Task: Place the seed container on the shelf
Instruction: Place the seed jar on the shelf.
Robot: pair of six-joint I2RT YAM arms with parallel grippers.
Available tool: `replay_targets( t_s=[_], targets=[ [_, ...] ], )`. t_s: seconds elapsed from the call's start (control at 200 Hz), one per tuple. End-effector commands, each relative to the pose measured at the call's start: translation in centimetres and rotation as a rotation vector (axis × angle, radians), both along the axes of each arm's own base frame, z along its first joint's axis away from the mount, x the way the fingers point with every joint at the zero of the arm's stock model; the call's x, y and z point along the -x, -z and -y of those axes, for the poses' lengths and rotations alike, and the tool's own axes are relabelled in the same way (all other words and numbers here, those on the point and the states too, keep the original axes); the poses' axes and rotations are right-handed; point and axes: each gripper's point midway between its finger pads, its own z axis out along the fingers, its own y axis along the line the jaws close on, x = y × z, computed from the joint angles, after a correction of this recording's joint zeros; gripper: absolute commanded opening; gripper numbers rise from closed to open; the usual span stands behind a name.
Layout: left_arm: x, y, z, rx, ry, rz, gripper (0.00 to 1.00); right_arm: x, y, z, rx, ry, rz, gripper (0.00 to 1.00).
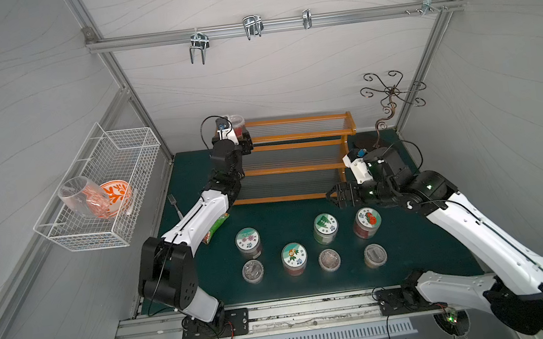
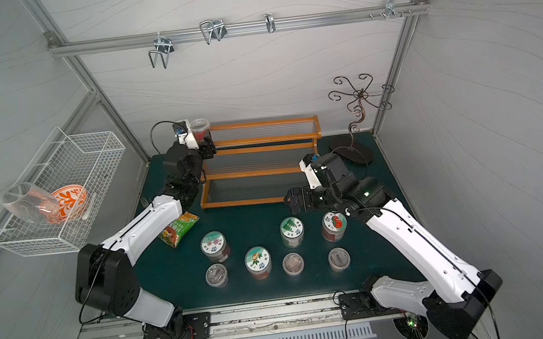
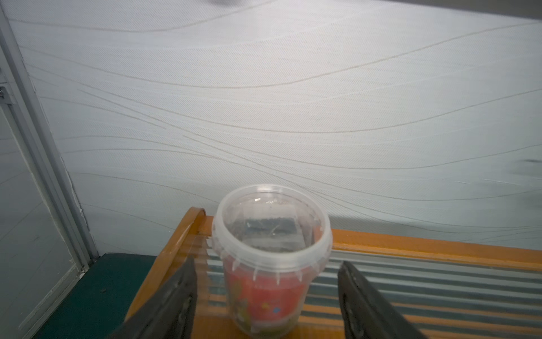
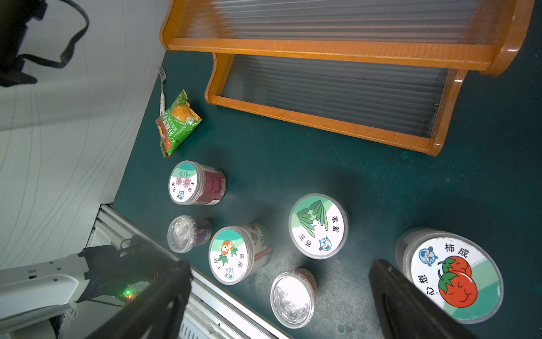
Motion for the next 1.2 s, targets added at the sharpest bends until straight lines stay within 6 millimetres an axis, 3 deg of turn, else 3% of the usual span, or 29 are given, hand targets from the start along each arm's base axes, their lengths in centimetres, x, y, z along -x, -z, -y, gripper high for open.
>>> replay_targets(
  t_s=[0.0,0.145,0.345,0.735,1.17,1.195],
  targets=[
    [1.7,-2.7,-0.5,0.006,0.009,0.07,0.77,0.0,-0.4,0.0,-0.029,0.006,0.01,0.99],
    [3.0,-1.6,-1.1,0.006,0.001,0.054,0.69,0.1,-0.5,0.0,-0.031,0.002,0.005,0.99],
    [3.6,-1.0,-1.4,-0.001,-0.001,0.043,0.67,0.3,-0.5,0.2,-0.031,0.003,0.008,0.99],
    [0.1,-0.4,-1.7,-0.015,-0.022,-0.001,0.63,0.2,-0.2,0.4,-0.028,0.008,0.004,0.99],
    [-2.0,-0.1,-1.9,-0.04,-0.026,-0.015,0.63,0.0,0.2,0.5,-0.03,0.01,-0.012,0.99],
    [-2.1,0.7,-1.8,-0.05,-0.024,-0.05,0.63,0.0,0.2,0.5,-0.031,0.011,-0.012,0.99]
  ],
)
